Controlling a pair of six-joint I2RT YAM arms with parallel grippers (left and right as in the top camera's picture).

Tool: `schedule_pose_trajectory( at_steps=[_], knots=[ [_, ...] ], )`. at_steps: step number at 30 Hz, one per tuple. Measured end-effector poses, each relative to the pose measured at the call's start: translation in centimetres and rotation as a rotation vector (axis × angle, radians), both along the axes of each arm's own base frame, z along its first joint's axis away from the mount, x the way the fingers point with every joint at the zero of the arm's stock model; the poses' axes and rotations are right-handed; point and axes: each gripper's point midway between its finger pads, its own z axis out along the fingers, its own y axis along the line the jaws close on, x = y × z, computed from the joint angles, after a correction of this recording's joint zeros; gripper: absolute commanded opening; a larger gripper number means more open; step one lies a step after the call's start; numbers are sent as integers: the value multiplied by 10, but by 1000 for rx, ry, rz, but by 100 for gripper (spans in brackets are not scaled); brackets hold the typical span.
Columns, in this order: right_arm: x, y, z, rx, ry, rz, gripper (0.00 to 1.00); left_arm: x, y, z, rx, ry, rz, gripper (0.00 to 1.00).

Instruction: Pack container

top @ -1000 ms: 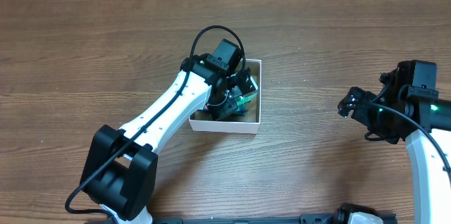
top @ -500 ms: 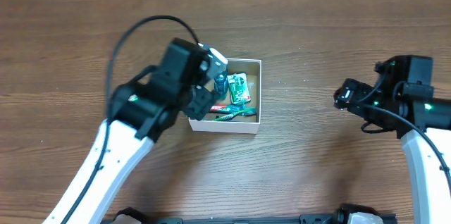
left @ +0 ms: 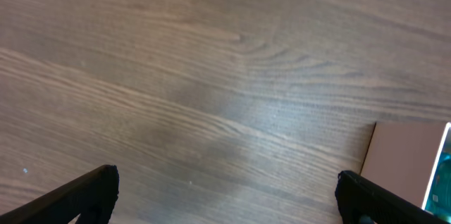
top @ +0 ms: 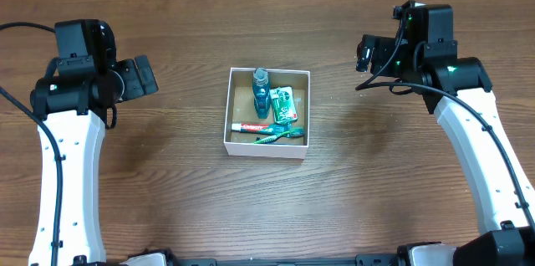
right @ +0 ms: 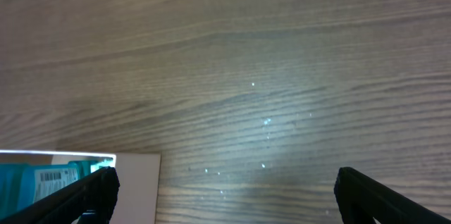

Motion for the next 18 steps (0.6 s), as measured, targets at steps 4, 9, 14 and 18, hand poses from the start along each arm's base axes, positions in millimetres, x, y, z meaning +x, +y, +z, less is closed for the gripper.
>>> schedule_pose_trajectory(
  at_steps=[4, 9, 14, 18],
  knots=[
    [-12, -3, -9, -9, 60, -11, 100, -3, -1, -1, -4, 10, -3, 100],
    [-27, -14, 6, -17, 35, -88, 100, -17, -8, 27, 7, -71, -57, 100],
    [-73, -23, 31, 7, -89, -127, 100, -62, -23, 50, 26, -226, -123, 100],
    [-121, -31, 17, 13, -139, -144, 100, -103, -31, 47, 41, -303, -147, 100]
  ],
)
